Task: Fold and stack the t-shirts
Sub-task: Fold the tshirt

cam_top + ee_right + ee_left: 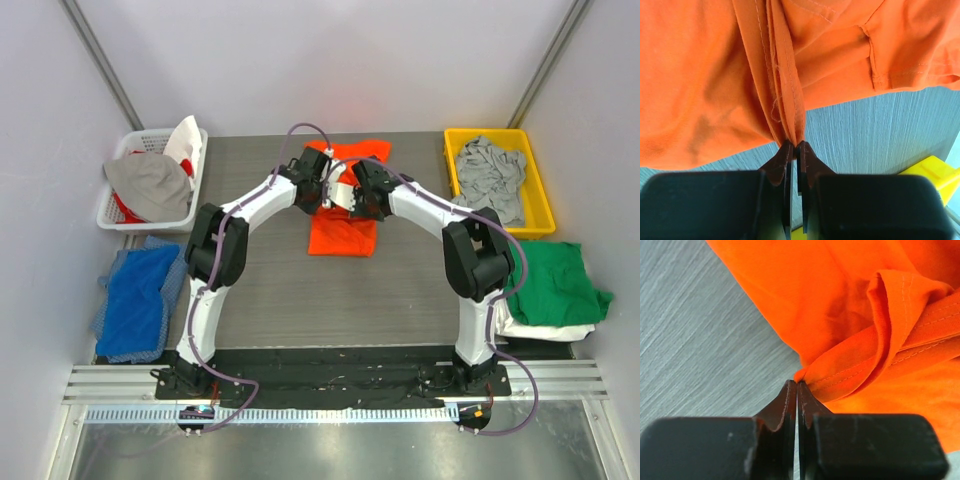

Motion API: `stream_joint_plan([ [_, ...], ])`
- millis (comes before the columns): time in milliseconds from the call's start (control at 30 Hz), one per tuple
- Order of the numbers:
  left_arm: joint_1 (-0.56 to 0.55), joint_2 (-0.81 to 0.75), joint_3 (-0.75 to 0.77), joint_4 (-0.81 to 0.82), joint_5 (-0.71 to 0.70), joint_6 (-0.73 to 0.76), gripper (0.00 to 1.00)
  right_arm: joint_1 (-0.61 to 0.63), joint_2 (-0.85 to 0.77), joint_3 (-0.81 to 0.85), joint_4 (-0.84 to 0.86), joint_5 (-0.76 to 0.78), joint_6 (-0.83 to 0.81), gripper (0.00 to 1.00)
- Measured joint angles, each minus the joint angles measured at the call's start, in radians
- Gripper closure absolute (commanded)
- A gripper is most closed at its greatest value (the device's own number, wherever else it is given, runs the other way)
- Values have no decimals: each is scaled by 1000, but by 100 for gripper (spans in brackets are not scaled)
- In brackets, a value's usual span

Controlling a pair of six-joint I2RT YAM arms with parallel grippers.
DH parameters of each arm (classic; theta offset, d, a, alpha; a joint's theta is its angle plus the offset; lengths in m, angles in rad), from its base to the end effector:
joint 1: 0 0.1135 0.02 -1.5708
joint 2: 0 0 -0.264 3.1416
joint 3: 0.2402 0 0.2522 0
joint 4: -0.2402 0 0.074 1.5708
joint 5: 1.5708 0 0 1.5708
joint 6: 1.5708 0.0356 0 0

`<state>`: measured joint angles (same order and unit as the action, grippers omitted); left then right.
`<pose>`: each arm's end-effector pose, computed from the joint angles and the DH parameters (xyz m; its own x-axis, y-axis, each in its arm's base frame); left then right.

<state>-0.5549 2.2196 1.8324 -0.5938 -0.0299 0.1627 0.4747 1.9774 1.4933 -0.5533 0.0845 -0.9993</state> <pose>0.4170 -0.2572 0.1958 -0.6140 0.5711 -0.5448 0.6202 0.7761 0.1146 0.3792 0.1915 0.2008 -0.0633 -0.9748 -0.2139 -0.8699 0.1590 -0.4670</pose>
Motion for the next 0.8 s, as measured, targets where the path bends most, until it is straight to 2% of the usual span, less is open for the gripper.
stream_joint_plan([
  [67,0,3,0,9,-6,-1,84,-2,3,3,2,2,0,78],
  [100,0,5,2,13,-10,-1,82,-3,4,3,4,4,-1,70],
  [200,0,15,11,23,-21,-2,73,-6,13,9,11,11,-1,63],
  [300,0,19,13,38,-35,-4,70,-8,19,18,14,18,-1,58],
  [533,3,20,20,75,-76,-24,68,-26,42,46,12,56,0,55],
  [800,-34,-2,22,61,-55,-9,68,-108,99,76,89,186,66,55],
])
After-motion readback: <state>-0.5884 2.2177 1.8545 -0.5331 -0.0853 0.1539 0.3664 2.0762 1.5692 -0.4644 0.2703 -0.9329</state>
